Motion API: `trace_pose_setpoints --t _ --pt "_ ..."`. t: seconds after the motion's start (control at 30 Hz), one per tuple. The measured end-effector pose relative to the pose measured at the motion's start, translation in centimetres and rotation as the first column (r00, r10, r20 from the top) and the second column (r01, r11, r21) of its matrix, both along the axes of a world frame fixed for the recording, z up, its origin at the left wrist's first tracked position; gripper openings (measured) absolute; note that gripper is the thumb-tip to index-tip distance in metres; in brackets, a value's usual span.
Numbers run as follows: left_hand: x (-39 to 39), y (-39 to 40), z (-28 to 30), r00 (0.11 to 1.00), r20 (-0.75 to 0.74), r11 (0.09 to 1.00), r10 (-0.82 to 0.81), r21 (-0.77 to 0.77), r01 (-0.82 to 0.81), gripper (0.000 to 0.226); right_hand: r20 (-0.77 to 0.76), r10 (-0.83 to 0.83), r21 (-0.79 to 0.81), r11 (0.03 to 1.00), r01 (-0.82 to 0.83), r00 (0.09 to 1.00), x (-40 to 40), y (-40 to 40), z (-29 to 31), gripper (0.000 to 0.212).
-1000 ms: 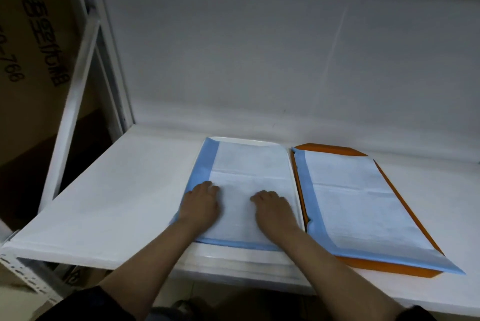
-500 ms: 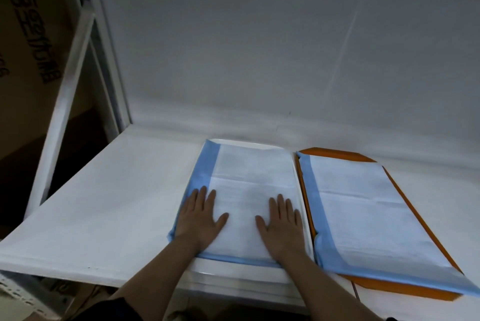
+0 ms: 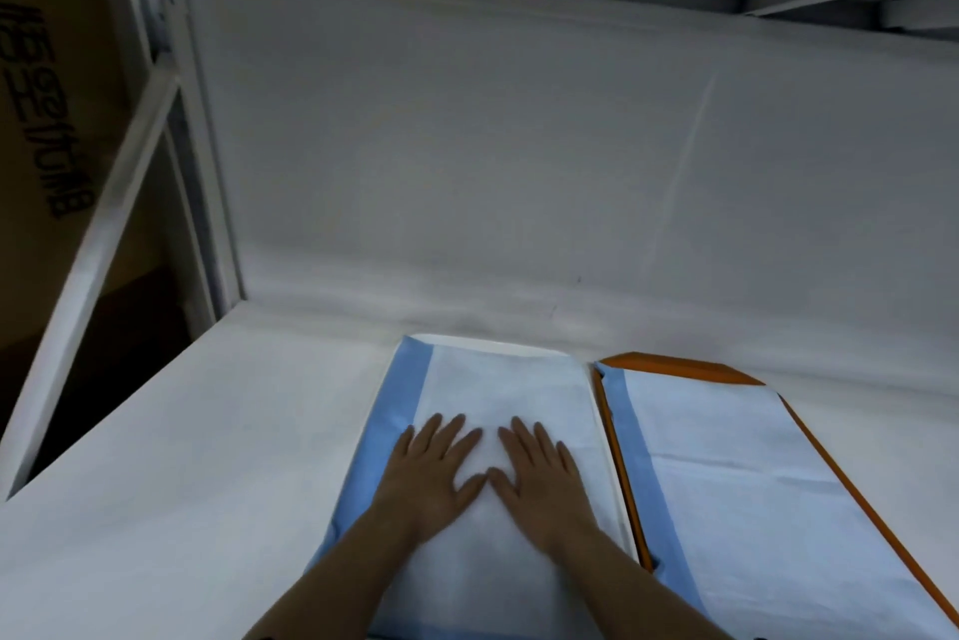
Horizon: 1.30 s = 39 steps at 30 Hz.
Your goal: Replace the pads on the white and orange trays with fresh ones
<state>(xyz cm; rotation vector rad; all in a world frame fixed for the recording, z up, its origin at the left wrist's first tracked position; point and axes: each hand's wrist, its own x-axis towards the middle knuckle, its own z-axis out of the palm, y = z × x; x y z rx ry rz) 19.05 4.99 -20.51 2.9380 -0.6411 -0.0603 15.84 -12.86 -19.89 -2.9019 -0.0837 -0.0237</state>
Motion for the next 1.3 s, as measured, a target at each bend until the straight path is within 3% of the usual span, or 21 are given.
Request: trace_pose_setpoints --t 0.13,0.27,0.43,0.6,0.8,1.03,1.2,1.3 --pt "-0.2 0.7 -0.2 0.988 -0.017 0.984 0.153 -0.085 -0.154 0.109 -0.046 -0.167 0.02 0.986 0.168 0.985 -0.5 -0.9 0.1 0.111" --pt "-1.2 1.0 0.3 0.935 -0.062 0.927 0.35 -0.117 -0.355 0.111 -0.136 -0.236 0.038 0.969 0.243 0.962 -1.2 -1.1 1.2 0.081" --pt "-2.5 0.7 2.5 0.902 -0.215 0.903 0.374 -0.138 -0.407 0.078 -0.185 -0.19 0.036 0.979 0.2 0.964 -0.7 -1.8 3.9 0.07" --pt "-4.1 1.1 6.8 0.946 -0.146 0.947 0.289 -0.103 -0.305 0.053 -0.102 -0.075 -0.068 0.995 0.069 0.992 -3.6 -1.1 7.2 0.051" --pt "-7.7 -1.6 11.1 0.952 -0.158 0.947 0.262 -0.146 -0.285 0.025 -0.077 -0.095 -0.064 0.994 0.09 0.993 -8.3 -2.8 9.8 0.043" --pt "-12.4 -6.3 14.1 0.946 -0.164 0.943 0.278 -0.14 -0.301 0.026 -0.001 -0.207 -0.069 0.976 0.207 0.978 -13.4 -7.1 13.9 0.023" --pt "-14.6 -9.1 17.3 0.951 -0.202 0.919 0.234 -0.272 -0.284 0.018 0.029 -0.267 -0.012 0.963 0.268 0.963 -16.4 -10.4 18.2 0.019" --pt "-15.9 -10.3 20.2 0.964 -0.108 0.908 0.242 -0.324 -0.265 0.023 0.115 -0.3 0.057 0.954 0.296 0.947 -18.1 -11.6 21.2 0.019"
